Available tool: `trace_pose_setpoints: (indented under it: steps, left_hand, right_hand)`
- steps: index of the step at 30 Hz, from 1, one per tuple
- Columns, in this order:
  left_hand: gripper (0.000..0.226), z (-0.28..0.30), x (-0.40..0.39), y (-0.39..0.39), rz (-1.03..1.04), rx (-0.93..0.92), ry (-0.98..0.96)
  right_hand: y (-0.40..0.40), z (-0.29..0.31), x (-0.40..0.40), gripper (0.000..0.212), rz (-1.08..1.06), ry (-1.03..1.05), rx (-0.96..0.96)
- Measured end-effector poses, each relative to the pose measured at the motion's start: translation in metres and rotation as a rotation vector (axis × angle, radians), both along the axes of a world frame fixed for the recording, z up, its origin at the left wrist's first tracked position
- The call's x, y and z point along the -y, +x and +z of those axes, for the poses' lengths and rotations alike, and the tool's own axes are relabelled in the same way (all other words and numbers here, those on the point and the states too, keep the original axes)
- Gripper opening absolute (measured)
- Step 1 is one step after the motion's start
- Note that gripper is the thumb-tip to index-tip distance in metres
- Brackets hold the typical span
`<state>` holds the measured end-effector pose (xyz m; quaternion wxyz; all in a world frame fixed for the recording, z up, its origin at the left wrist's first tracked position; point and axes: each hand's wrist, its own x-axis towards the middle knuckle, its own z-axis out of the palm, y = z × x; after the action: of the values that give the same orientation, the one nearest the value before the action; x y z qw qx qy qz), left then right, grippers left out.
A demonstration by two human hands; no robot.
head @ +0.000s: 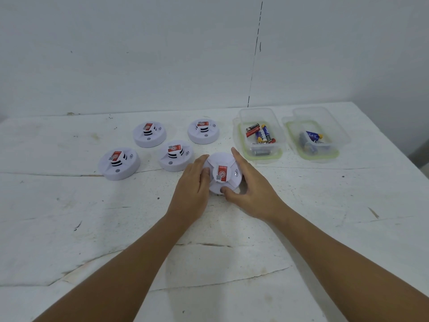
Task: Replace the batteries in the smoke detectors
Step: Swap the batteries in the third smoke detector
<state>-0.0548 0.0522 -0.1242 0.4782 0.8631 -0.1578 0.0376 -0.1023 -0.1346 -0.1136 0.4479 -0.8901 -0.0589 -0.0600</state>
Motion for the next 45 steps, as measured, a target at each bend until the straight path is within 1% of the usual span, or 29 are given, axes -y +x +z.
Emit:
trace_pose_setpoints:
  steps: [5,13,18,22,28,38,42,45]
  left_hand:
    - [0.041,0.0016,0.0001,-0.0013,-0.002,0.0,-0.009]
    - [0.051,0.0031,0.0,-0.0021,-0.003,-0.004,-0.011]
    - [0.041,0.001,0.0001,-0.0007,-0.001,0.003,0.0]
    - [0.042,0.001,-0.0002,-0.0008,0.002,-0.001,0.005]
    - [0.054,0.0026,0.0004,-0.0013,0.005,-0.007,0.011]
    - [0.045,0.0028,0.0005,-0.0016,-0.007,-0.004,0.003]
    - [0.051,0.0045,0.0009,-0.0026,-0.006,-0.008,-0.005]
    - [0.051,0.0044,0.0007,-0.0021,-0.008,-0.004,-0.004]
  right_hand:
    - [0.0005,-0.001,-0.0006,0.097,0.002,-0.017,0.002]
    - [0.0005,-0.0017,-0.0004,0.097,0.004,-0.008,0.008]
    - [0.0004,-0.0015,-0.0002,0.097,-0.004,-0.005,0.002]
    - [0.0,-0.0011,-0.0003,0.097,0.0,-0.01,0.0]
    - [0.0001,-0.0017,0.0,0.097,0.002,-0.012,-0.001]
    - [0.0001,-0.0003,-0.0005,0.098,0.006,-0.005,-0.001]
    - [0.0002,-0.0006,-0.0004,0.097,0.007,-0.003,0.001]
    - [0.0008,-0.0013,-0.0003,0.097,0.005,-0.004,0.0]
